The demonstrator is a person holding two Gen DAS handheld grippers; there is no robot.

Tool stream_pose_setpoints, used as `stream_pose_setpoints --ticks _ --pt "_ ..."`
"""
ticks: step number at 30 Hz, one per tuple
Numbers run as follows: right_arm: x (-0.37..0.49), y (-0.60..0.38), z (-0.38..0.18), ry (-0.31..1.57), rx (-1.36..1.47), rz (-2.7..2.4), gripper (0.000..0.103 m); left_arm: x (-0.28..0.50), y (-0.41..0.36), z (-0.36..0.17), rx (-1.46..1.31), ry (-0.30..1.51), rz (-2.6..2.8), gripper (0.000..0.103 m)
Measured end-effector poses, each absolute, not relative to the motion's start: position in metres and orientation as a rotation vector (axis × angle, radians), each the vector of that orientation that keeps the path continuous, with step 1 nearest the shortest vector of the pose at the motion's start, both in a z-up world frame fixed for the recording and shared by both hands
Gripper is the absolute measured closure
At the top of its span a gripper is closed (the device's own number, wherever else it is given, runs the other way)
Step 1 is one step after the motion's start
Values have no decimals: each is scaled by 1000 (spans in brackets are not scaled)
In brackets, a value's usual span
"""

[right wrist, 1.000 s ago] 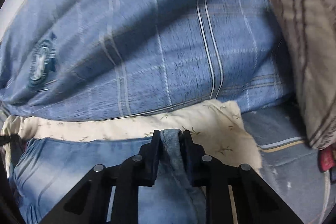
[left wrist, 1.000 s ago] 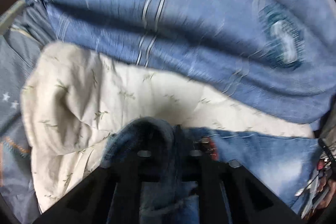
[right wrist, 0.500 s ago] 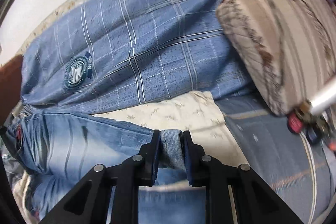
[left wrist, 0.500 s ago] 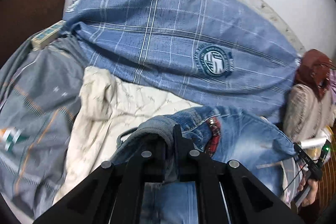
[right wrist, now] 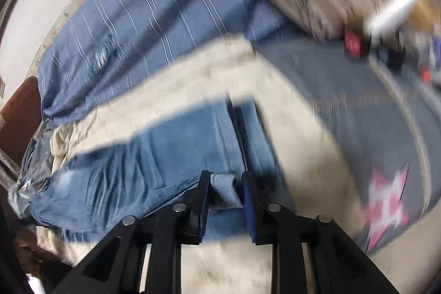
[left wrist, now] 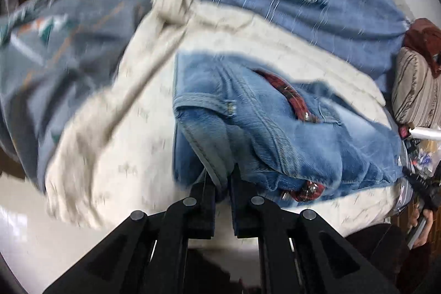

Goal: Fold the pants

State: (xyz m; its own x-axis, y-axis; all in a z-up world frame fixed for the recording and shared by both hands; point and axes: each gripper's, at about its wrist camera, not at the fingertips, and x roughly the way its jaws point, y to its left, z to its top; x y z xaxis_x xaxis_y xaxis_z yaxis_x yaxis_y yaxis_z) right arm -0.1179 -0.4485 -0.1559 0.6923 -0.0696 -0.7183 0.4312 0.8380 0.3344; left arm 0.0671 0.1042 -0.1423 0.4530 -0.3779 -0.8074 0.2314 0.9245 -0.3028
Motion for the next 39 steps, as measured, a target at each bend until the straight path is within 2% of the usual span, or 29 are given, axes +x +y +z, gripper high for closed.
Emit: stream_pose_setpoints --ticks 3,7,9,10,11,16,19,21,22,23,26,29,34,37,39 --pt "-140 -454 -160 759 538 -250 75 61 111 -143 -137 1051 -371 91" --pt "-153 -459 -134 699 510 -234 73 49 123 -135 -97 1057 -339 88" --pt "-146 -462 -119 672 502 -232 59 45 129 -128 -79 1021 -294 88" --pt "-140 -463 -111 649 498 -246 36 43 132 -121 -77 1000 -285 88" --pt "-134 -462 -106 625 490 -254 30 40 134 -113 -83 973 -277 88" --pt "-72 -464 -97 666 453 -273 30 35 135 -85 -107 878 -284 88" --pt "-37 -467 -112 735 457 -296 33 38 121 -82 -140 868 -323 88" --pt "-17 -467 -127 810 452 -306 48 40 107 -83 -143 859 -347 88" --pt "-8 -465 -137 861 447 -305 69 39 99 -84 -136 851 -360 88" --pt "-3 -462 -142 890 431 -314 80 38 89 -85 -124 846 -374 88" --pt "5 -442 -139 898 319 -339 94 40 58 -99 -57 855 -392 88" --pt "-4 -434 -105 783 275 -375 98 43 35 -120 33 887 -368 88" --pt "-29 -447 -55 566 283 -422 98 40 21 -148 83 911 -356 88" --pt "-17 -461 -80 615 284 -462 98 34 12 -161 129 885 -345 88" --pt "-8 -477 -109 696 357 -450 94 32 6 -164 168 867 -325 88"
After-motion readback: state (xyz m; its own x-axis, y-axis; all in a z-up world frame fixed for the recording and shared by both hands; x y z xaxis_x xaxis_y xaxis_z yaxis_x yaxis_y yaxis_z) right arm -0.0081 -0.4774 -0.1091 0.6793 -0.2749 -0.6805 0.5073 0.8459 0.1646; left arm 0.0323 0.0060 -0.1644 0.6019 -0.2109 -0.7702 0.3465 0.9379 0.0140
